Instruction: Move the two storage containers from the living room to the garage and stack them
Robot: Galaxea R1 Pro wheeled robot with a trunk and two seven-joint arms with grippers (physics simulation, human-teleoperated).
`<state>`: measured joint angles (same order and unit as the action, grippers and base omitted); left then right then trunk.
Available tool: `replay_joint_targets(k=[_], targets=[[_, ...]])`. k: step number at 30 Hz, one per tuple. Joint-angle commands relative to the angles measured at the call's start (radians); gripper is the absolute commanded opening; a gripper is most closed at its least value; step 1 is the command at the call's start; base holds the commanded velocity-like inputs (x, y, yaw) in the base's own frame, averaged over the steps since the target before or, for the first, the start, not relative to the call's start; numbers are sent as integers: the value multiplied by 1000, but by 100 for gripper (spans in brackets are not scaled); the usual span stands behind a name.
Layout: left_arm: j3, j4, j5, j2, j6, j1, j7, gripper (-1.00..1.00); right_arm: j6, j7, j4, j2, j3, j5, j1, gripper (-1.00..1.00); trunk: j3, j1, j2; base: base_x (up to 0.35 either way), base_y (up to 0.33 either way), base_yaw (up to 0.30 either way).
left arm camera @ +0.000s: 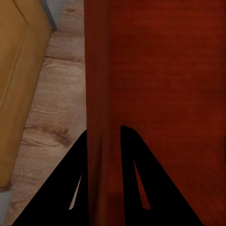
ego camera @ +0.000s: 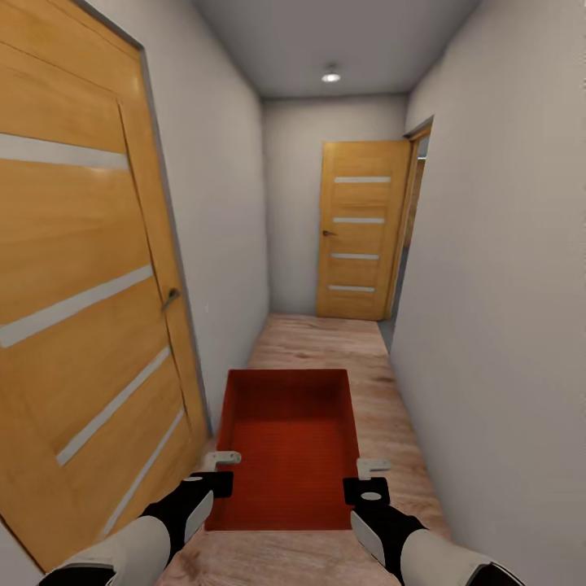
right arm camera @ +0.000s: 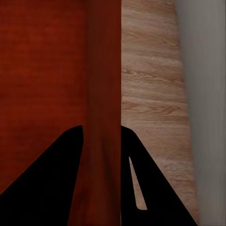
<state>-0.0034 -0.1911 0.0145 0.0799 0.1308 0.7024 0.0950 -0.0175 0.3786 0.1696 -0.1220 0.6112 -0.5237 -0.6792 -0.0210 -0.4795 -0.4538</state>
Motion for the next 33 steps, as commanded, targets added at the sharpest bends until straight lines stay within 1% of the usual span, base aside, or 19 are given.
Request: replay_joint_targets(k=[1, 33], targets=[[49, -4, -15, -17, 7, 1, 9, -100, -4, 10, -1, 4, -18, -1, -1, -100, -2, -1, -2, 322, 0, -124], [49, -4, -15, -17, 7, 1, 9, -100, -5, 10, 0, 6, -18, -1, -1, -100, -2, -1, -2, 322, 0, -6]])
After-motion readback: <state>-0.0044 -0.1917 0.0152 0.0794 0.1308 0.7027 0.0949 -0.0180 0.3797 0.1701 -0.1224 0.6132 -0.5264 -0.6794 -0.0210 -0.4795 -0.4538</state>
